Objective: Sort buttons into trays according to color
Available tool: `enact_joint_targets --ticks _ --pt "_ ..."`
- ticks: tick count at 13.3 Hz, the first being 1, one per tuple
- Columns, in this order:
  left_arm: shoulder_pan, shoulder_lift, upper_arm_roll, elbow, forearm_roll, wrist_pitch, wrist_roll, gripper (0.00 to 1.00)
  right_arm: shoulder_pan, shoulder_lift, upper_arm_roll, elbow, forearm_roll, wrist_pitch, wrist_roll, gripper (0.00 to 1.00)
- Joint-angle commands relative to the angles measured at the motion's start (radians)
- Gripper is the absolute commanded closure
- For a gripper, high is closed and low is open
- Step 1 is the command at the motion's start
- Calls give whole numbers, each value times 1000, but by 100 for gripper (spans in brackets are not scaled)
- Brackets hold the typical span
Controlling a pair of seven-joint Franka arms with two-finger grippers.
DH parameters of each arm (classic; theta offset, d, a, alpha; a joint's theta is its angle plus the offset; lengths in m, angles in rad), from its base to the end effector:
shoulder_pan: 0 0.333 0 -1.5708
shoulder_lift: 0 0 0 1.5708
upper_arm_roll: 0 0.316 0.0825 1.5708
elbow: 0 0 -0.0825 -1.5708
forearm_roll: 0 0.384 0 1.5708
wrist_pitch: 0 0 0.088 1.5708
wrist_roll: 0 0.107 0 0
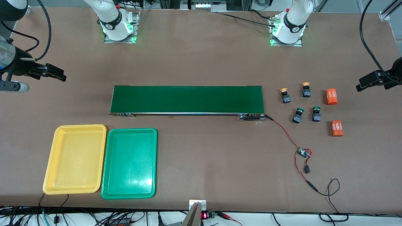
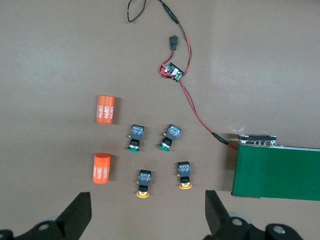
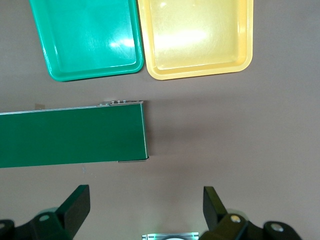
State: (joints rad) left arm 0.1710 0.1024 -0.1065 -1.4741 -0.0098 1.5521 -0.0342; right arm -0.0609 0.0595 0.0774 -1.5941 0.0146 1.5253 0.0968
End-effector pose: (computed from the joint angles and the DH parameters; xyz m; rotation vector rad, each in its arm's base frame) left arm 0.5827 0.0399 0.6104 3.1165 0.1545 -0.0367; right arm 0.5641 0.0097 0.5767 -3.1206 0.1255 0.2017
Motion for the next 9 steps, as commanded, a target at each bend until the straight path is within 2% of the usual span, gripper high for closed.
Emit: enact_joint_targets --ticks 1,5,9 --pt "4 -24 -5 -9 5 -9 -3 0 -7 8 5 19 5 -1 -5 0" --pt "5 -12 -5 -8 -7 9 -6 0 -8 8 5 19 5 -4 -5 0" --pt "-2 92 -5 8 -6 17 -4 0 -7 10 5 20 5 -1 -5 0"
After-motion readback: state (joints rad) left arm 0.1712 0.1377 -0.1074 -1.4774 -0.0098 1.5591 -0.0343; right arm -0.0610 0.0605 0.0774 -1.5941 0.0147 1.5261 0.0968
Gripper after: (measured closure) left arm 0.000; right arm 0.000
